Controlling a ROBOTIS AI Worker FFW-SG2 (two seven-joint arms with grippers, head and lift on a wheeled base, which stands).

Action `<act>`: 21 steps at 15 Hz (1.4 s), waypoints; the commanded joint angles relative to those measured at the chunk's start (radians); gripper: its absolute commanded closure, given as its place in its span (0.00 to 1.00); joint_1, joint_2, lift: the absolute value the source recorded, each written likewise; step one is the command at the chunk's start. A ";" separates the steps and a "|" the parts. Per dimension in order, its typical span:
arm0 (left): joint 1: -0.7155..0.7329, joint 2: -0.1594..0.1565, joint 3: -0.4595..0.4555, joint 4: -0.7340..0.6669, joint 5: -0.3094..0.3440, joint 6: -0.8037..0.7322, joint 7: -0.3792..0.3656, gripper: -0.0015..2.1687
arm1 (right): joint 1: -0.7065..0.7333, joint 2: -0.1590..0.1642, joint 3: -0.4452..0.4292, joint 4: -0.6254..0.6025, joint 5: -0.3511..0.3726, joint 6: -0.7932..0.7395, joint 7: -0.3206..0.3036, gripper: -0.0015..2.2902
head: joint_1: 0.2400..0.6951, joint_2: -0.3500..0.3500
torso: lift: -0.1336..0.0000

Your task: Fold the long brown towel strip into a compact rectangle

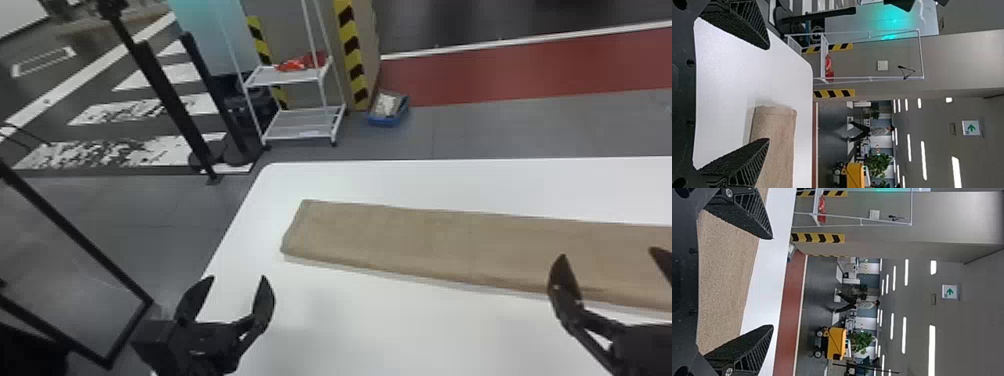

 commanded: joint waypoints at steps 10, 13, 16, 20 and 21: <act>0.000 -0.009 0.004 -0.003 0.000 0.000 0.000 0.02 | -0.008 0.000 0.000 0.009 -0.004 -0.003 0.000 0.03 | 1.00 1.00 | 0.13; 0.000 -0.009 0.004 -0.001 0.000 0.000 0.001 0.02 | -0.005 0.000 0.000 0.009 -0.004 -0.009 0.000 0.03 | 1.00 1.00 | 0.13; 0.005 -0.009 0.001 -0.007 0.000 0.000 0.000 0.02 | -0.006 -0.002 -0.001 0.015 -0.004 -0.012 0.000 0.03 | 1.00 1.00 | 0.13; 0.003 -0.009 0.001 -0.029 -0.003 0.000 0.001 0.02 | -0.012 -0.003 0.002 0.029 -0.006 -0.018 0.000 0.03 | 1.00 1.00 | 0.13; -0.015 -0.009 0.008 -0.030 -0.005 0.012 -0.013 0.02 | -0.012 -0.003 0.000 0.031 -0.006 -0.018 0.000 0.03 | 1.00 1.00 | 0.13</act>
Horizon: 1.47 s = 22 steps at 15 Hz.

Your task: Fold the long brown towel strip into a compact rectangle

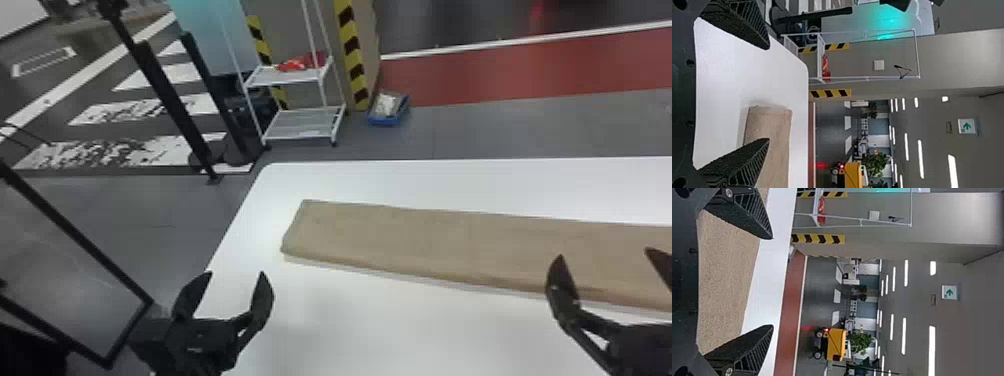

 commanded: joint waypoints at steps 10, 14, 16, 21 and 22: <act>-0.541 -0.009 0.210 0.099 -0.147 0.603 -0.291 0.03 | -0.054 -0.018 0.022 0.062 -0.022 0.004 0.000 0.03 | 1.00 1.00 | 0.13; -0.679 -0.009 0.226 0.256 -0.146 0.711 -0.338 0.03 | -0.080 -0.027 0.036 0.080 -0.028 0.035 0.000 0.03 | 1.00 1.00 | 0.13; -0.728 -0.003 0.216 0.320 -0.153 0.748 -0.352 0.03 | -0.084 -0.027 0.036 0.080 -0.027 0.050 0.000 0.03 | 1.00 1.00 | 0.13; -0.818 0.023 0.187 0.483 -0.173 0.809 -0.372 0.03 | -0.098 -0.027 0.042 0.086 -0.027 0.069 0.000 0.03 | 1.00 0.97 | 0.13; -0.826 0.028 0.187 0.504 -0.176 0.809 -0.374 0.03 | -0.100 -0.028 0.045 0.088 -0.028 0.075 0.000 0.03 | 1.00 0.96 | 0.13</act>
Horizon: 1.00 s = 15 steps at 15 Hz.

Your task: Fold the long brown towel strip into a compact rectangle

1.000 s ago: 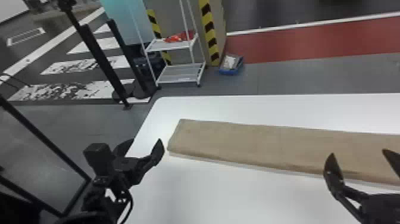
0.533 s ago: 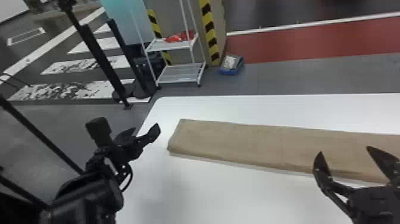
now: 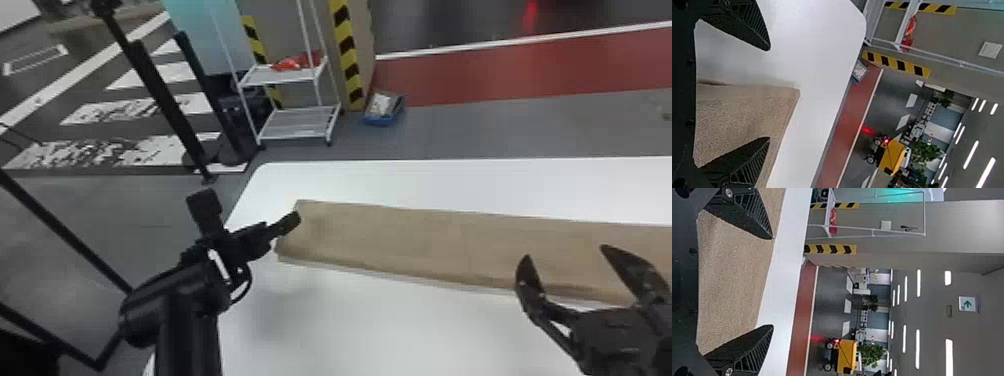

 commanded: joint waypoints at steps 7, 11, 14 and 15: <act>-0.011 0.012 -0.015 0.042 -0.057 0.049 -0.076 0.33 | -0.009 -0.004 0.005 0.006 -0.001 0.015 0.000 0.03 | 1.00 0.95 | 0.13; 0.008 0.010 -0.018 0.017 -0.056 0.116 -0.131 0.86 | -0.011 -0.007 0.005 0.010 -0.003 0.015 0.000 0.03 | 1.00 0.93 | 0.13; 0.036 0.007 -0.035 -0.044 -0.065 0.156 -0.134 0.99 | -0.011 -0.009 0.005 0.013 -0.009 0.012 0.000 0.03 | 1.00 0.93 | 0.13; 0.051 0.005 -0.033 -0.081 -0.065 0.159 -0.150 0.99 | -0.009 -0.009 0.005 0.013 -0.009 0.012 0.000 0.03 | 1.00 0.92 | 0.13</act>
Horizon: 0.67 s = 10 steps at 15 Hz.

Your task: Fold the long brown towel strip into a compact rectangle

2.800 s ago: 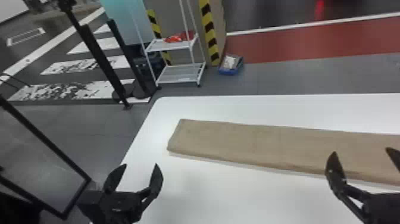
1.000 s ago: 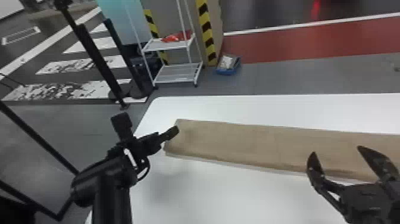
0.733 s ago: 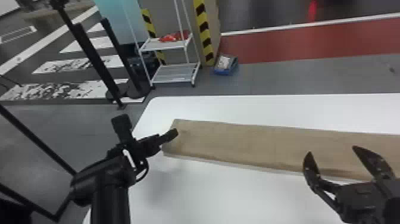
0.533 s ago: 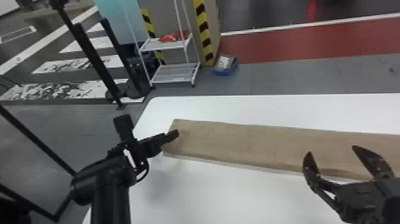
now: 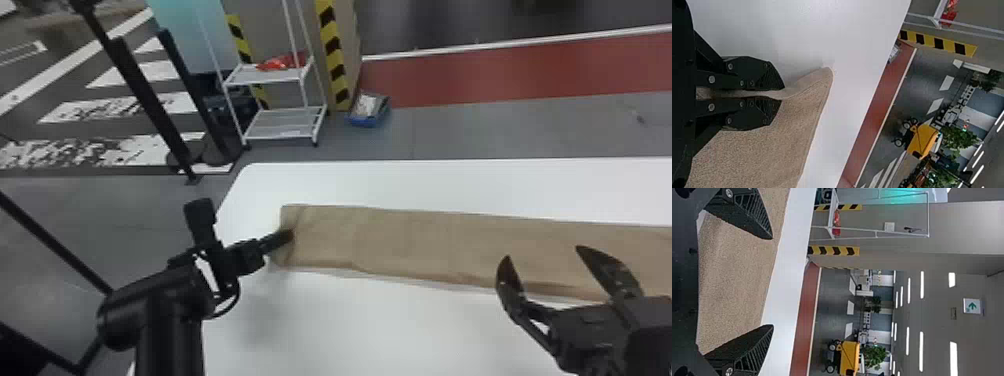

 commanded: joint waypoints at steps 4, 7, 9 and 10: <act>0.084 -0.010 0.018 -0.257 0.042 0.185 -0.064 0.99 | 0.000 -0.002 -0.001 0.008 -0.006 -0.010 0.000 0.03 | 1.00 0.92 | 0.13; 0.093 -0.035 -0.020 -0.456 0.079 0.379 -0.056 0.99 | 0.006 -0.004 -0.005 0.004 -0.006 -0.019 0.000 0.03 | 1.00 0.92 | 0.13; 0.101 -0.035 -0.076 -0.604 0.078 0.505 -0.046 0.99 | 0.015 -0.007 -0.017 -0.002 -0.007 -0.025 -0.002 0.03 | 1.00 0.89 | 0.13; 0.109 -0.035 -0.131 -0.670 0.078 0.557 -0.029 0.99 | 0.023 -0.010 -0.029 -0.012 -0.013 -0.031 -0.002 0.03 | 1.00 0.87 | 0.13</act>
